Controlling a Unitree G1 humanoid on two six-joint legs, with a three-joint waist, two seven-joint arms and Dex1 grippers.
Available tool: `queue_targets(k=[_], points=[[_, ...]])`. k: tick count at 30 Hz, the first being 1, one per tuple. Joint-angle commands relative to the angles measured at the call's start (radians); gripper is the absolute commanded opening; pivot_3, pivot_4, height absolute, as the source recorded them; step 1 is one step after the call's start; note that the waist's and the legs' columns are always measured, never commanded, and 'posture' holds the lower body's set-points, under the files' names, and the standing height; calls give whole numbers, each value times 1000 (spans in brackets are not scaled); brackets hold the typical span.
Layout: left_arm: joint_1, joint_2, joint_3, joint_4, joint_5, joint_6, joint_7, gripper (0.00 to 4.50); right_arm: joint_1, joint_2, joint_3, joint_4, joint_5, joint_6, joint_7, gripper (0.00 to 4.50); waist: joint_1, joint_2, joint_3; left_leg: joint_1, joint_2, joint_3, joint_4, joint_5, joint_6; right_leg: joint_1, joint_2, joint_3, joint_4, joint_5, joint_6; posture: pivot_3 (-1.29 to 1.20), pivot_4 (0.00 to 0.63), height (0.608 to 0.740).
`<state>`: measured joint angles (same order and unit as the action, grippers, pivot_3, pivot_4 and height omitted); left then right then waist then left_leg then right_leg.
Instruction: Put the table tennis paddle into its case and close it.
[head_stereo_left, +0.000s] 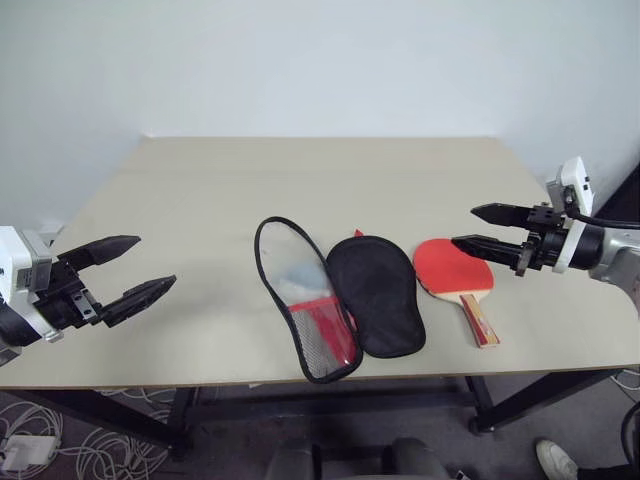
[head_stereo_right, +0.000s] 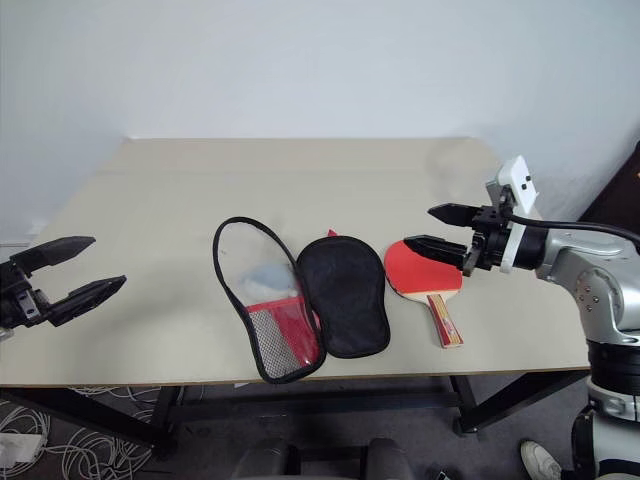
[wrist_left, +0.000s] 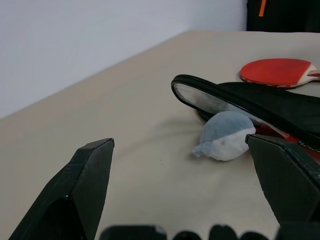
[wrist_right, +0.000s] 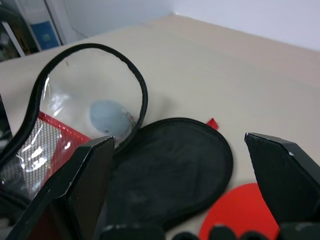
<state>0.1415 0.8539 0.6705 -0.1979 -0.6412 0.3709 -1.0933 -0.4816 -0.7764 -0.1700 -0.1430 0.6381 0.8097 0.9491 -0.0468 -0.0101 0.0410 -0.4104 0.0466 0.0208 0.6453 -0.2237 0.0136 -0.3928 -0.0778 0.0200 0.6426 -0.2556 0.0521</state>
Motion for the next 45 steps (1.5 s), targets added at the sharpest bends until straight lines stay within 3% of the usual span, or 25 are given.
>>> queue_targets(k=[1,12,21,32,40,45], points=[[-3,-4,13,-62,-17,1,32,4473,-42,0,-1,-13,10,-4,-7,4500,0,0,0,0,0,0,0,0,0,0,0,0,0,0,0,0,0,740],[-7,-14,-4,-49,-25,5,48,4473,-87,-26,33,-11,-82,-16,-90,4500,1,0,0,0,0,0,0,0,0,0,0,0,0,0,0,0,0,740],[-90,21,-92,-46,-3,22,47,4473,-35,-68,-8,-58,-36,33,-63,4500,0,0,0,0,0,0,0,0,0,0,1,0,0,0,0,0,0,740],[-180,58,-115,31,4,-10,14,4473,50,-44,-30,-206,29,154,-164,4500,1,0,0,0,0,0,1,0,0,0,1,1,0,0,0,0,0,740],[-189,39,-146,30,5,-19,16,4473,144,-119,84,-276,-40,202,-188,4500,1,-1,-1,0,0,0,1,0,0,0,1,1,0,0,0,0,0,740],[-175,26,-160,28,11,-19,18,4473,128,-49,159,-209,-143,278,-364,4500,0,-1,-1,0,0,0,1,0,0,0,2,2,1,0,0,0,0,740]])
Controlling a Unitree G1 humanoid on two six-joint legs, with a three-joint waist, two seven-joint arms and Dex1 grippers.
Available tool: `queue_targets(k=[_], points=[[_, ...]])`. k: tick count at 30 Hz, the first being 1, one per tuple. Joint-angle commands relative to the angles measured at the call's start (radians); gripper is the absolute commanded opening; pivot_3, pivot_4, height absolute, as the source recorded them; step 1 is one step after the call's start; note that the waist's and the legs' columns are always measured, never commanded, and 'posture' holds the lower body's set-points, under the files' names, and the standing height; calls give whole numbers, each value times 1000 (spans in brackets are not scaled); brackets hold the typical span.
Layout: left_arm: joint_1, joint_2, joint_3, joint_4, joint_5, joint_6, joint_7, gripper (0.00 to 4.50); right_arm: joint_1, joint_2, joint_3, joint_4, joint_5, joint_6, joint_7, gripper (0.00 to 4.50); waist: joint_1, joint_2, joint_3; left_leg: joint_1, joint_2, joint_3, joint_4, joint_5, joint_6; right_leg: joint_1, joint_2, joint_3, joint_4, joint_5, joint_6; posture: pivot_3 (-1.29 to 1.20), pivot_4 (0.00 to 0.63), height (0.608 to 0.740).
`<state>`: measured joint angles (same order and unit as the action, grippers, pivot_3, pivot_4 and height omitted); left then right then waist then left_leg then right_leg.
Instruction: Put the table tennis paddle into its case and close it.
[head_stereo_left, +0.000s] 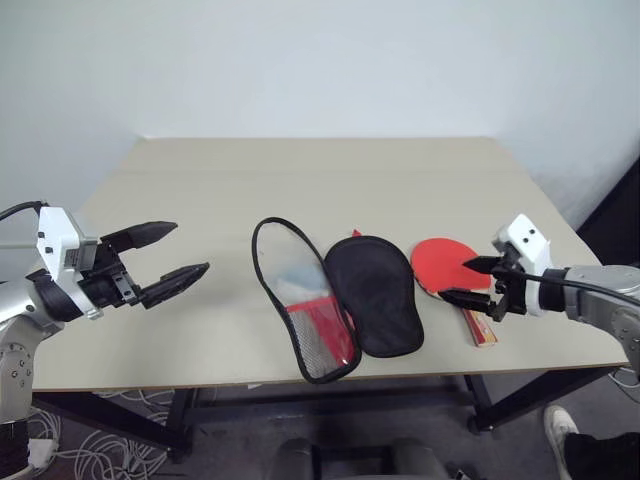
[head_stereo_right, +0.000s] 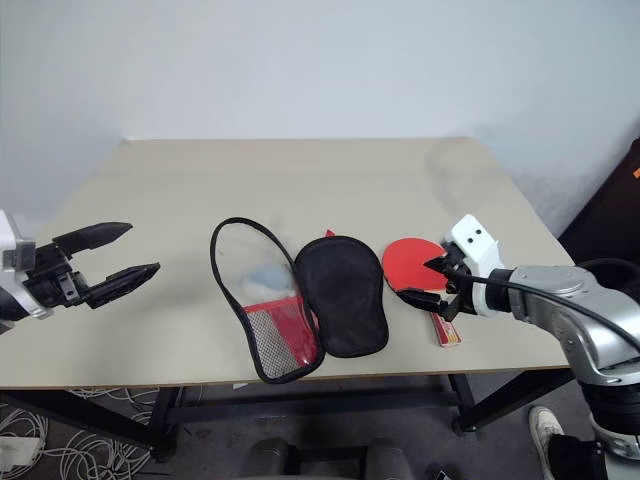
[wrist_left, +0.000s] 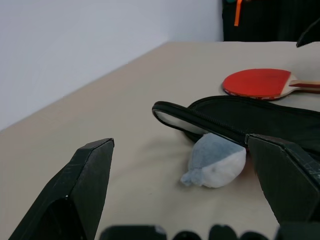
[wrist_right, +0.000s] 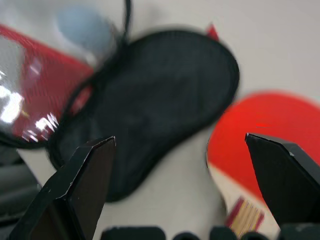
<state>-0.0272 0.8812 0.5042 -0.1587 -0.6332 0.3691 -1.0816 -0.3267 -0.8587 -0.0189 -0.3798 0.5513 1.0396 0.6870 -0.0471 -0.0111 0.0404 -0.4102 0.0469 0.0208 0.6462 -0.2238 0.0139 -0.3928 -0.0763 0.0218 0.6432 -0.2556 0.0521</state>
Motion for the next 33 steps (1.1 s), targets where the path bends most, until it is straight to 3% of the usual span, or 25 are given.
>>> queue_targets(k=[1,8,23,26,32,33], points=[[-4,-3,6,-10,5,-19,7,4473,-31,52,9,38,-68,81,-138,4500,0,0,0,0,0,0,0,0,0,0,0,0,0,0,0,0,0,740],[5,-7,20,-8,-4,-10,16,4473,6,179,-1,15,-159,197,-342,4500,3,0,0,0,0,0,1,0,0,0,0,0,0,0,0,0,0,740],[-38,-12,-6,13,-11,-1,23,4473,89,332,-53,-37,-221,360,-470,4500,1,-1,-1,0,0,0,0,0,0,0,0,0,1,0,0,0,0,740],[-41,-10,-8,15,-8,-2,22,4500,80,388,-82,-20,-232,369,-491,3891,0,-1,-1,0,0,0,0,0,0,0,1,0,1,0,0,0,0,740],[-42,-14,-12,4,-9,4,34,4500,18,478,-147,52,-288,327,-572,1817,0,-2,-1,0,1,0,1,0,0,0,2,0,1,0,0,0,0,740],[-39,-15,-11,0,-10,6,37,4500,1,496,-163,62,-300,303,-593,1817,0,-1,-1,0,1,0,1,0,0,0,2,1,1,0,0,0,0,740]])
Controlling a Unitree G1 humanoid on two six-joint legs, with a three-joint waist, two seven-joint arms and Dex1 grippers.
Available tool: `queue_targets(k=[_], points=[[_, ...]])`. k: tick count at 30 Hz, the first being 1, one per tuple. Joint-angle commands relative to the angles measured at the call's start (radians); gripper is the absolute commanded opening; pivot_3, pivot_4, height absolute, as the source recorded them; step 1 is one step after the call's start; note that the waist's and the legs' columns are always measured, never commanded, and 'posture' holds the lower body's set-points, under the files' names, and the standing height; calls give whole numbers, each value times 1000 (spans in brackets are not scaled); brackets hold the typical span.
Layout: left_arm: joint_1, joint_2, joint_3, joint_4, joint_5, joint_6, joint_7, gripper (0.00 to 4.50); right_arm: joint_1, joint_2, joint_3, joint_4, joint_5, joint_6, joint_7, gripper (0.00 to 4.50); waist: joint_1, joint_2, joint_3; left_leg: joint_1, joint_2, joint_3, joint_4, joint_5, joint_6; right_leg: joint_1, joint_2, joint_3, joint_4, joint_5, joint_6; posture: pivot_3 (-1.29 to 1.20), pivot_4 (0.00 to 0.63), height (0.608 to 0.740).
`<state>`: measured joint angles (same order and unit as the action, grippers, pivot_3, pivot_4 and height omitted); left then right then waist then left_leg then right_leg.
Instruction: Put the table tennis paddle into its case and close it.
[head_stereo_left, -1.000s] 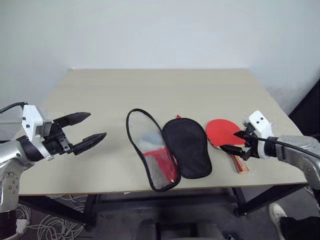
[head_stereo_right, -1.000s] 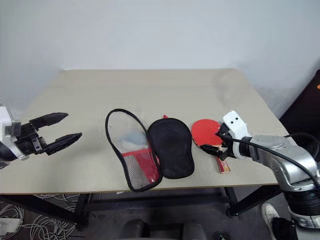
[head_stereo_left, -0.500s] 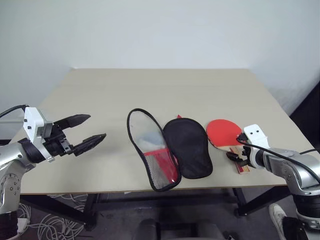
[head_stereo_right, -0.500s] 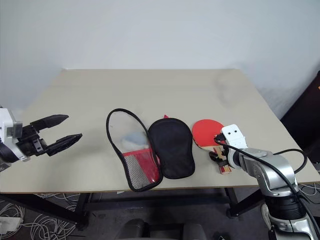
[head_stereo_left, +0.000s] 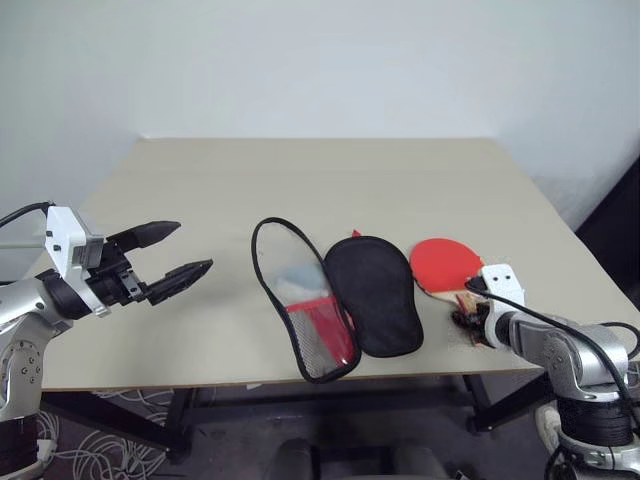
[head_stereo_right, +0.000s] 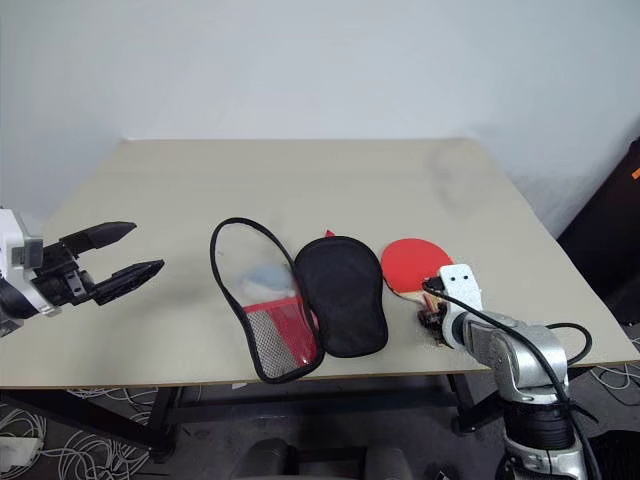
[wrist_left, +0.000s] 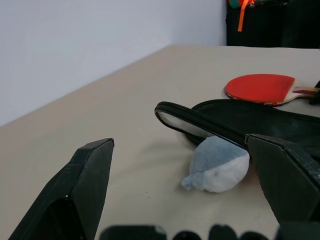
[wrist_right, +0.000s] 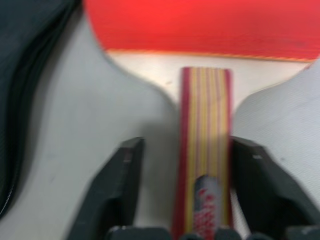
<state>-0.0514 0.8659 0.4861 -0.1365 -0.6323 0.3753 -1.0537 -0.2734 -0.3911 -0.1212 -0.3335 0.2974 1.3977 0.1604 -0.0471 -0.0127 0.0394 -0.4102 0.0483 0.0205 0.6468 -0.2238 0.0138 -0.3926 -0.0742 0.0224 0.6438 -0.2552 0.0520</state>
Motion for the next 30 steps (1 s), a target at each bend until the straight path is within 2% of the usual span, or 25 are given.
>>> queue_targets(k=[1,6,10,14,18,23,26,30], points=[[-14,0,7,-25,-12,1,11,4500,-76,50,-87,25,-56,-79,-89,1817,0,0,0,0,0,0,0,0,0,0,0,0,0,0,0,0,0,740],[-9,-2,8,-36,-13,10,23,4500,-192,124,-170,40,-55,-196,-133,1817,0,1,1,-1,0,1,0,0,0,-1,0,1,1,0,0,0,0,740],[-8,-7,3,-49,-15,18,36,4500,-241,171,-118,-24,7,-170,-76,1817,0,1,0,-1,0,0,-1,0,0,-1,1,1,1,0,0,0,0,740],[-3,-10,5,-63,-18,27,45,4500,-237,233,-58,-122,63,-65,-53,1817,0,1,0,-1,1,0,-1,0,0,-1,1,1,1,0,0,0,0,740],[6,-10,12,-79,-26,40,53,4500,-199,243,-21,-167,51,-33,-70,1817,1,1,0,-1,1,0,-1,0,0,-1,0,1,1,0,0,0,0,740],[5,-9,9,-77,-23,44,59,4500,-197,203,-17,-143,6,-67,-91,1817,0,1,0,0,1,1,-1,0,0,-2,1,1,1,0,0,0,0,740],[0,-13,2,-75,-17,42,66,4500,-218,176,-38,-97,-18,-91,-99,2406,0,1,0,-1,1,1,-1,0,0,-2,1,1,1,0,0,0,0,740],[-4,-13,-2,-75,-17,41,71,4500,-228,147,-47,-29,-61,-89,-129,3820,0,1,0,-1,1,1,-1,0,0,-2,1,1,1,0,0,0,0,740]])
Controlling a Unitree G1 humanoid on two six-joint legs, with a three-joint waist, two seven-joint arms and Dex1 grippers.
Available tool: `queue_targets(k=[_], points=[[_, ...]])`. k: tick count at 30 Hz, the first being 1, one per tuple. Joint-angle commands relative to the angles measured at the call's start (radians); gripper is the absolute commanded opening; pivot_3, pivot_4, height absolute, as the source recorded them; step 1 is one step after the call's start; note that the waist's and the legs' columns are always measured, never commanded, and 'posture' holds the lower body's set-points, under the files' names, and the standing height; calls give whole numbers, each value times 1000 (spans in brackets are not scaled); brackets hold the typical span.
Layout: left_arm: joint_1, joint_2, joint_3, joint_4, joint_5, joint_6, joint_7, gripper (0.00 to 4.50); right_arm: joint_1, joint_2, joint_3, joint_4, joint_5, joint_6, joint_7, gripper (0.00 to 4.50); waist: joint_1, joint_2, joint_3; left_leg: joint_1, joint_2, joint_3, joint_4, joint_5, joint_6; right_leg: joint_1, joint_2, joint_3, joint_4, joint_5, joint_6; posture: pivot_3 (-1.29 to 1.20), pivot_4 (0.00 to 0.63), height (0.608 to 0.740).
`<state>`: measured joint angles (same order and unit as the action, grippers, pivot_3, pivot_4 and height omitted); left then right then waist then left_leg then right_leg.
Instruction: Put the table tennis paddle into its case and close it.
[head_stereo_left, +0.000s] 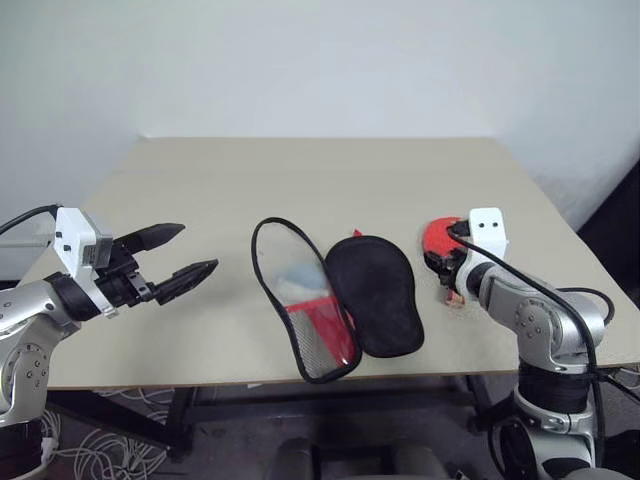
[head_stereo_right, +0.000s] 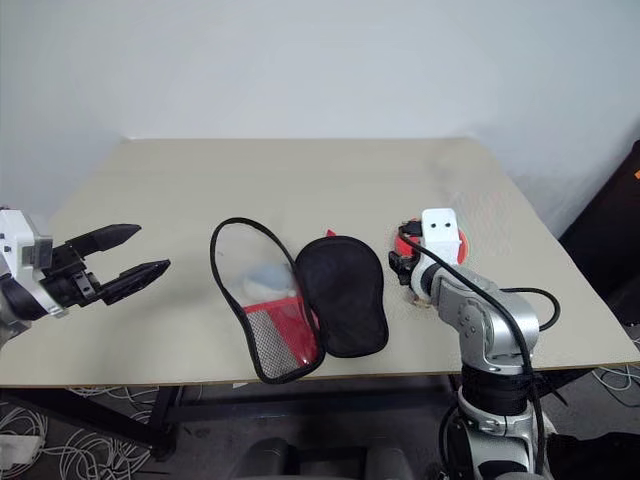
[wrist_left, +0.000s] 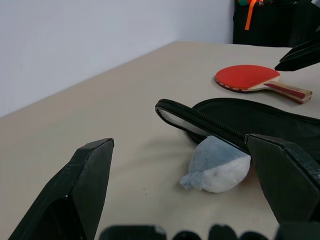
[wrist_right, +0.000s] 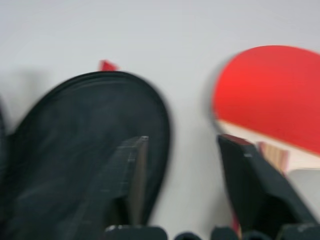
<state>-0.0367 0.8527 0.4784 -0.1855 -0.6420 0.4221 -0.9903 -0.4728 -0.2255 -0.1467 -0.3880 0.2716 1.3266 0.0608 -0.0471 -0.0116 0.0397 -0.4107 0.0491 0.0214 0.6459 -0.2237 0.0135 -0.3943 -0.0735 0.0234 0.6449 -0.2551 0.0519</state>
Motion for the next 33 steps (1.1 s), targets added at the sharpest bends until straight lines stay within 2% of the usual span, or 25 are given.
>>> queue_targets(k=[1,2,17,21,26,28,33], points=[[-22,1,4,-25,-6,-7,9,4500,-28,-24,-18,48,-52,-20,-43,4185,0,0,0,0,0,0,0,0,0,0,0,0,0,0,0,0,0,740],[-25,1,2,-23,-5,-7,10,4500,-27,-27,-13,67,-66,-23,-53,4472,0,0,0,0,0,0,0,0,0,0,0,0,0,0,0,0,0,740],[-30,-2,-18,-32,-1,-9,24,4500,-75,105,-71,406,-143,-242,-171,4472,0,0,0,0,0,0,-1,0,0,-1,0,1,0,0,0,0,0,740],[-22,-8,-6,-56,-11,-2,42,4500,-88,127,-93,439,-162,-252,-226,3608,-1,0,0,0,0,0,0,0,0,-1,0,1,0,0,0,0,0,740],[-12,-9,5,-73,-14,1,52,4500,-99,131,-105,464,-173,-258,-254,1804,-1,0,0,0,0,0,0,0,0,-1,0,1,0,0,0,0,0,740],[-12,-8,6,-73,-14,-1,53,4500,-105,129,-102,473,-174,-260,-257,1212,-1,1,0,0,0,0,0,0,0,0,0,1,0,0,0,0,0,740],[-18,-5,4,-72,-15,-2,56,4500,-123,118,-99,489,-171,-272,-250,1180,-1,1,0,0,0,0,0,0,0,0,0,1,0,0,0,0,0,740]])
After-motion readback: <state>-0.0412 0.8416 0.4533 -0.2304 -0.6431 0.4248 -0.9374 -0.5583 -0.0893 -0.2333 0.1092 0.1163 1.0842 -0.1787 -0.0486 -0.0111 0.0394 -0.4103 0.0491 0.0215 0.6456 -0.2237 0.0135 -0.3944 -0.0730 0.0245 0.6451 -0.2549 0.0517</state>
